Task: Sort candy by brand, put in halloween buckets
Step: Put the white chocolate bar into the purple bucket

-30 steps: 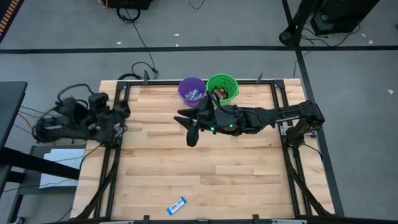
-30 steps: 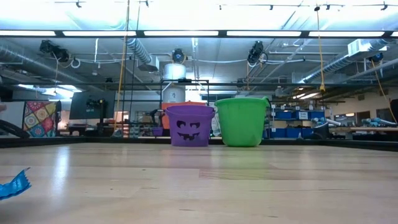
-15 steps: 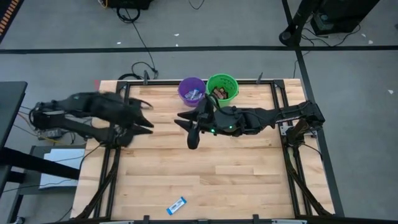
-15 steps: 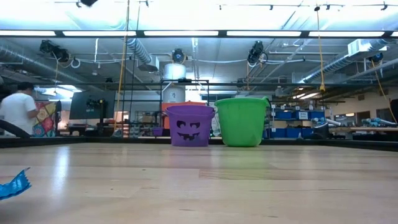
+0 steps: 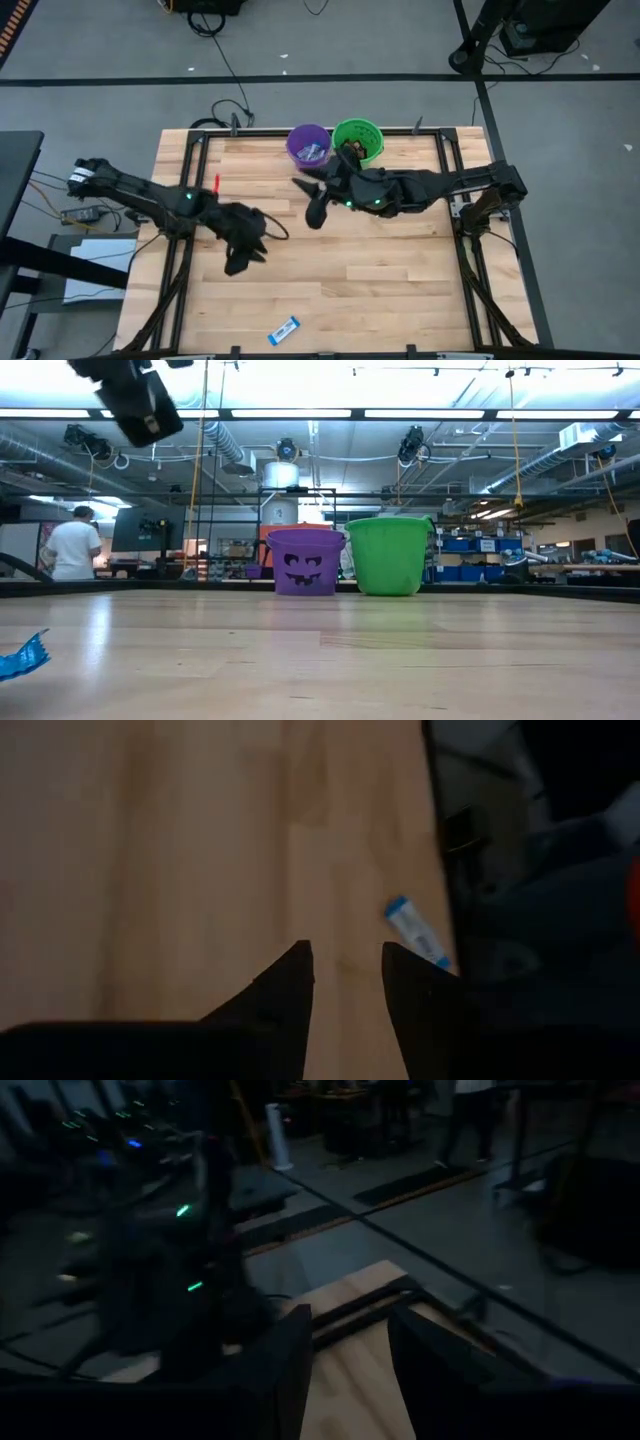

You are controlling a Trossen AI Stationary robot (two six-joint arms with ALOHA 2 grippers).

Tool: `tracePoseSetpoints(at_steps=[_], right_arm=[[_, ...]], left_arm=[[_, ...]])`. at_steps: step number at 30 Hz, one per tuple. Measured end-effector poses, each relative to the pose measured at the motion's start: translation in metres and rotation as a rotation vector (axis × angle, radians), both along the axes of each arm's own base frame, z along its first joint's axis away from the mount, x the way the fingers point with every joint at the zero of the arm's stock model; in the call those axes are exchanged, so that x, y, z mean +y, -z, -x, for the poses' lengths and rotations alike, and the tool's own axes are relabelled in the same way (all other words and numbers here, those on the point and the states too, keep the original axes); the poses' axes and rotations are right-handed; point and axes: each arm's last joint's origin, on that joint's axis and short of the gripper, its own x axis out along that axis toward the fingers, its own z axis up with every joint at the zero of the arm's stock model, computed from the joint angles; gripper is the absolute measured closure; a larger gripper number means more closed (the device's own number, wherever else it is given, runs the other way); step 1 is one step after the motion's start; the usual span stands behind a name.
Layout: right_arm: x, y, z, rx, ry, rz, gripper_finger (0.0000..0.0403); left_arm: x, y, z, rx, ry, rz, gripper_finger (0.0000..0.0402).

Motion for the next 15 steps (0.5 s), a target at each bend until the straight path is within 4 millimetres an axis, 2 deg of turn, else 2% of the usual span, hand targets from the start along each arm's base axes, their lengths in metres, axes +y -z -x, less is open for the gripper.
tracePoseSetpoints(at_steps=[9, 13, 15], right_arm=[[-0.011, -0.027, 0.035, 0.037, 0.021, 0.092, 0.0257], [-0.013, -0.035, 0.045, 0.034, 0.016, 0.118, 0.0257], [-0.013, -0.038, 0.049, 0.032, 0.006, 0.129, 0.0257]], left_arm=[[-0.031, 0.042, -0.006, -0.105, -0.048, 0.283, 0.0276], [-0.047, 0.066, -0.011, -0.079, -0.063, 0.381, 0.0276], [-0.055, 0.083, -0.013, -0.008, -0.077, 0.396, 0.0276]])
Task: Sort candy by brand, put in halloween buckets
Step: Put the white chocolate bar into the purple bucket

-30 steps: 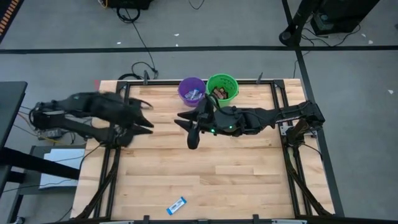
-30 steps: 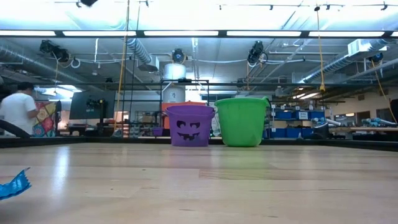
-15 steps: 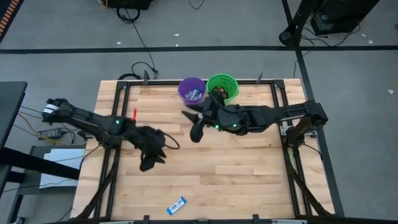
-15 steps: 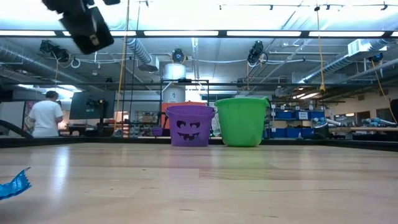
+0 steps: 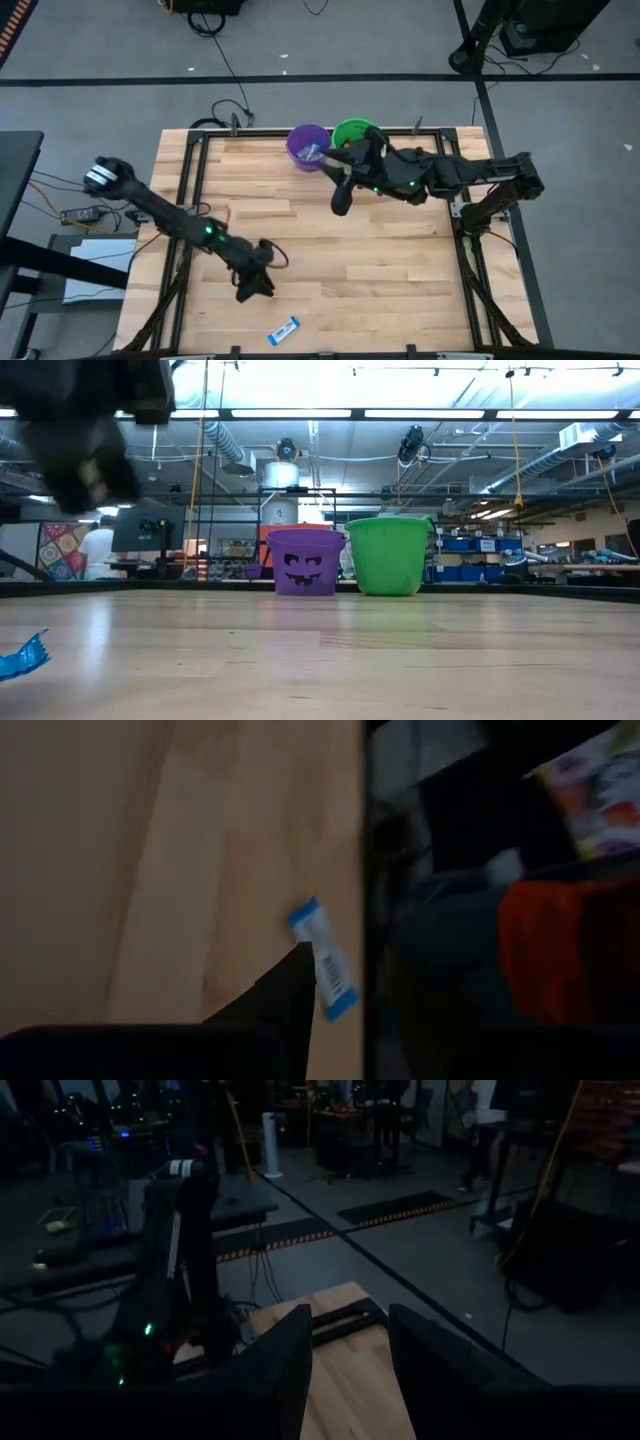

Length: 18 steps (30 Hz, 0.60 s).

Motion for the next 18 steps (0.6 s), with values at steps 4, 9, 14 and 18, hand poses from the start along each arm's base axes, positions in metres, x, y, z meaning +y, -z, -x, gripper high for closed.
tracePoseSetpoints(at_steps=[4, 9, 14, 18], right_arm=[[0.003, -0.004, 0.007, 0.013, -0.023, 0.022, 0.0257], [0.006, 0.0, 0.012, 0.074, -0.041, 0.034, 0.0257], [0.007, 0.004, 0.014, 0.119, -0.051, 0.039, 0.0257], [0.008, 0.007, 0.015, 0.154, -0.055, 0.05, 0.0257]], left_arm=[[-0.018, 0.026, -0.005, 0.104, 0.02, 0.004, 0.0269], [-0.035, 0.042, -0.014, 0.131, 0.007, 0.117, 0.0239], [-0.045, 0.042, -0.021, 0.098, -0.012, 0.263, 0.0193], [-0.049, 0.047, -0.022, 0.135, -0.042, 0.242, 0.0167]])
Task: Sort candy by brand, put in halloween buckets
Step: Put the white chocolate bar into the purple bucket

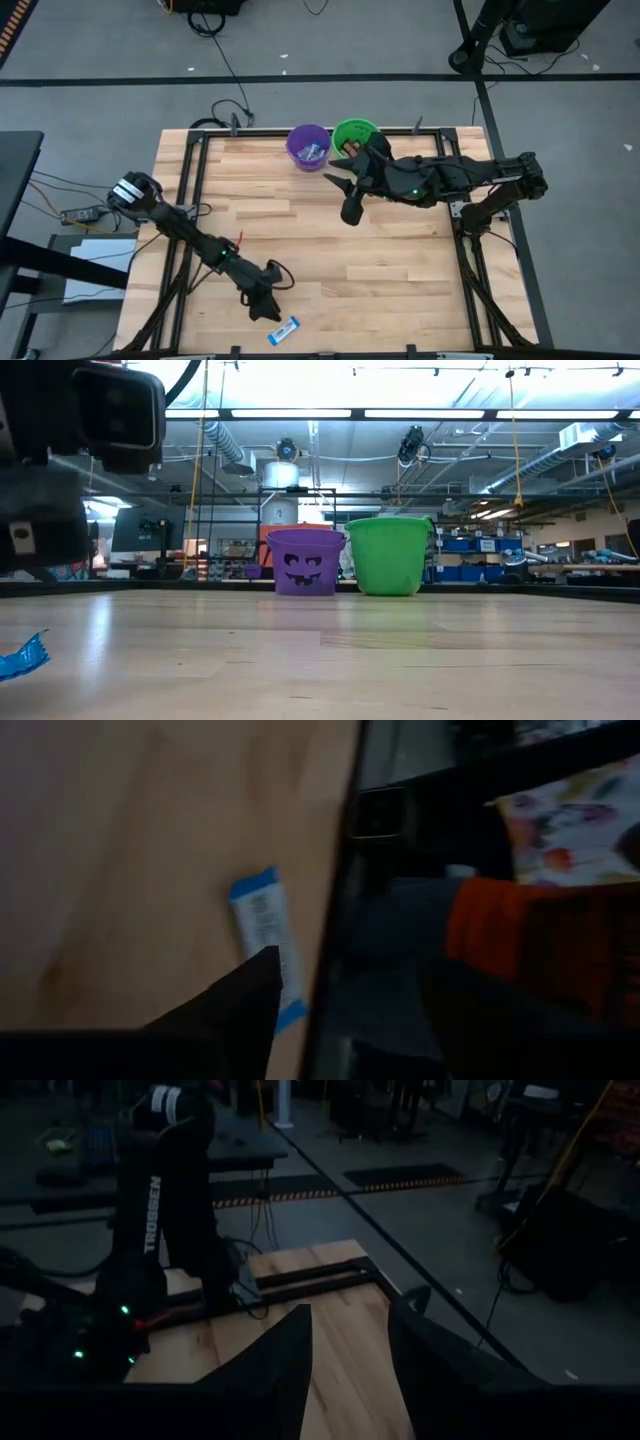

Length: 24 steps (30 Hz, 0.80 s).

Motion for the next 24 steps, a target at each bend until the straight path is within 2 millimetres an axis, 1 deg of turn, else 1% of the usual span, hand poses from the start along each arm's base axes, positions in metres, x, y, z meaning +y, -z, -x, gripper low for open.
tracePoseSetpoints(at_steps=[6, 12, 18, 24], right_arm=[[0.001, 0.001, 0.0, 0.027, -0.018, 0.043, 0.0257], [0.001, 0.001, 0.0, 0.045, -0.058, 0.07, 0.0257], [0.002, 0.002, 0.0, 0.058, -0.071, 0.084, 0.0257], [0.002, 0.004, 0.001, 0.085, -0.095, 0.097, 0.0257]], left_arm=[[-0.008, 0.014, -0.003, 0.096, -0.015, -0.094, 0.0158], [-0.026, 0.024, -0.021, 0.156, 0.011, -0.145, 0.0158], [-0.043, 0.024, -0.043, 0.235, 0.063, -0.224, 0.0158], [-0.052, 0.017, -0.055, 0.309, 0.124, -0.36, 0.0158]])
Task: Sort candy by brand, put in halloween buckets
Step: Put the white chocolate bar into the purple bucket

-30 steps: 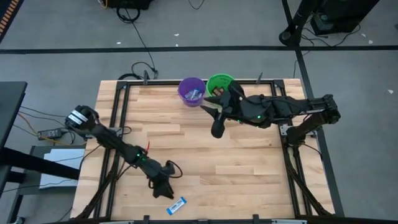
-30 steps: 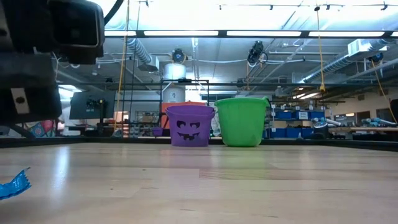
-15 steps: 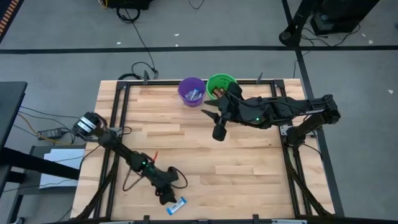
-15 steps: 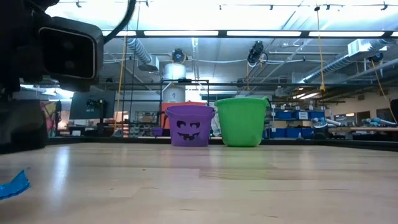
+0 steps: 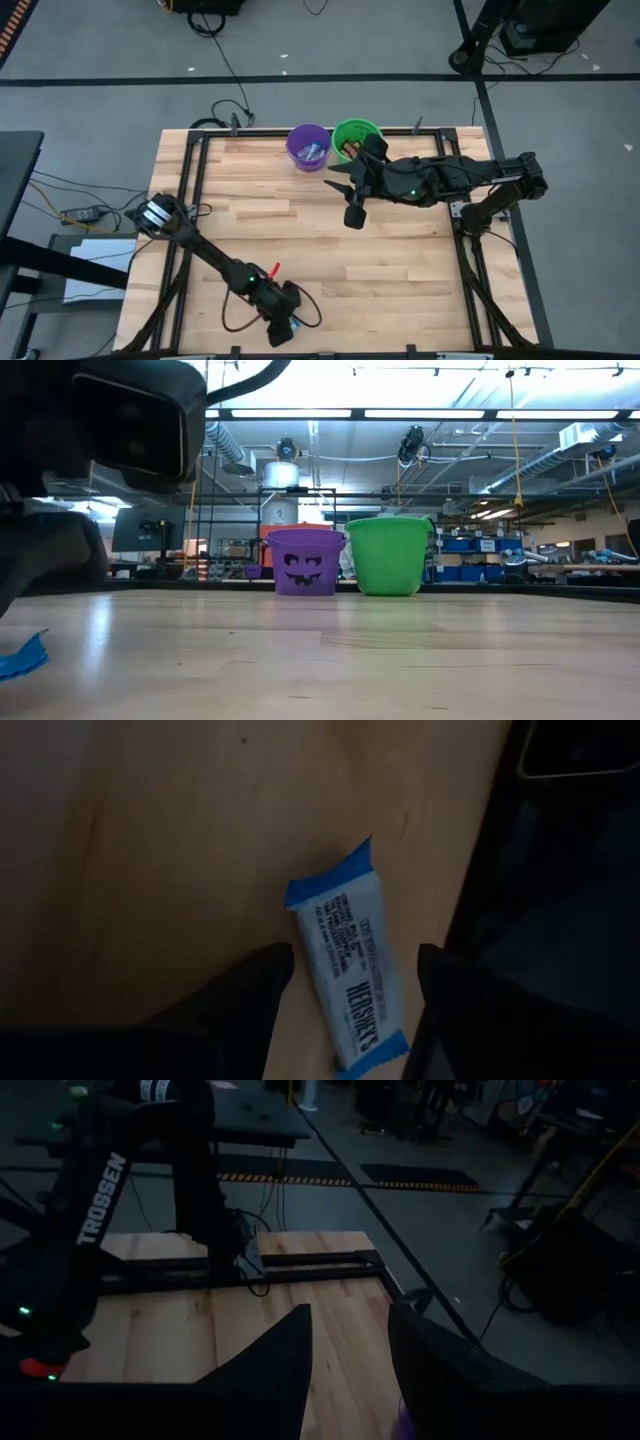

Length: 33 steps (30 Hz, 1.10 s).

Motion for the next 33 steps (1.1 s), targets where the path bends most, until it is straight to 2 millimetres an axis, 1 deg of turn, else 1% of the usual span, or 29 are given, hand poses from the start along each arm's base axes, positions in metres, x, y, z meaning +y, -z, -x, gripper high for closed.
tracePoseSetpoints(at_steps=[4, 7, 13, 22, 26, 33], right_arm=[[0.0, 0.001, 0.0, 0.009, -0.005, 0.0, 0.0257], [0.001, 0.001, 0.0, 0.01, -0.025, -0.008, 0.0257], [0.001, 0.001, 0.0, 0.011, -0.031, -0.011, 0.0257], [0.001, 0.001, 0.0, 0.013, -0.037, -0.013, 0.0257], [0.001, 0.001, 0.0, 0.013, -0.038, -0.013, 0.0257], [0.001, 0.001, 0.0, 0.014, -0.041, -0.014, 0.0257]], left_arm=[[-0.002, -0.003, -0.003, 0.039, 0.007, -0.069, 0.0158], [-0.004, -0.002, -0.006, 0.057, 0.012, -0.087, 0.0159], [-0.012, 0.005, -0.013, 0.083, 0.028, -0.099, 0.0158], [-0.013, 0.01, -0.013, 0.09, 0.006, -0.138, 0.016], [-0.014, 0.014, -0.012, 0.074, -0.003, -0.196, 0.0173], [-0.012, 0.015, -0.012, 0.07, 0.005, -0.217, 0.0207]])
